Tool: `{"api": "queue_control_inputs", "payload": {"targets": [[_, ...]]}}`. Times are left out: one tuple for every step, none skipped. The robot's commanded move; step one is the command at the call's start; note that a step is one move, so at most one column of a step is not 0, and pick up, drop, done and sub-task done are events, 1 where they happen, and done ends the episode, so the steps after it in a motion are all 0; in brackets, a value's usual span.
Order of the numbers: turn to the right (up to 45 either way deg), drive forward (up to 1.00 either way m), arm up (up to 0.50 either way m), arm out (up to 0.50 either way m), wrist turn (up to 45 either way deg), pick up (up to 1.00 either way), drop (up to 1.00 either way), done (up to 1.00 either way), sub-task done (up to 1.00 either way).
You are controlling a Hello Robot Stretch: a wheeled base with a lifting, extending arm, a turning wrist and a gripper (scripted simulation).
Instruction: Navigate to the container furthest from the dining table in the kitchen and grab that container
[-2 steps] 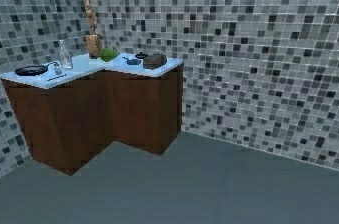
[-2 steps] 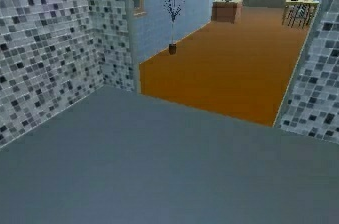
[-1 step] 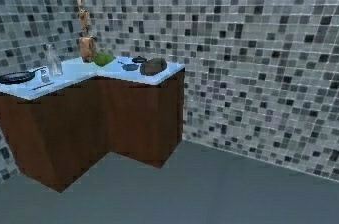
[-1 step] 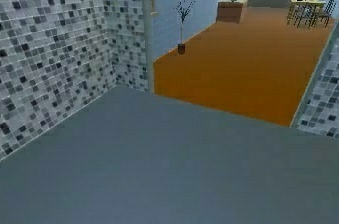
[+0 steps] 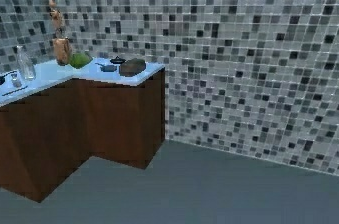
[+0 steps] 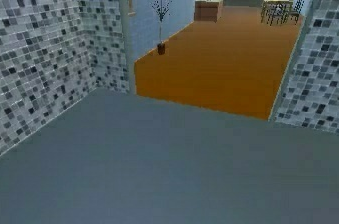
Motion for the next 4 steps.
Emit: {"api": "queue_control_inputs", "payload": {"targets": [[0.0,1.0,0.0,0.0,0.0,0.0,0.0,0.0,0.0],[6.0,0.0,0.0,0.0,0.0,0.0,0.0,0.0,0.0],[0.0,0.15,0.0,0.0,0.0,0.0,0.0,0.0,0.0],[-45.0,0.0,0.0,0.0,0.0,0.0,0.0,0.0,0.0]]}}
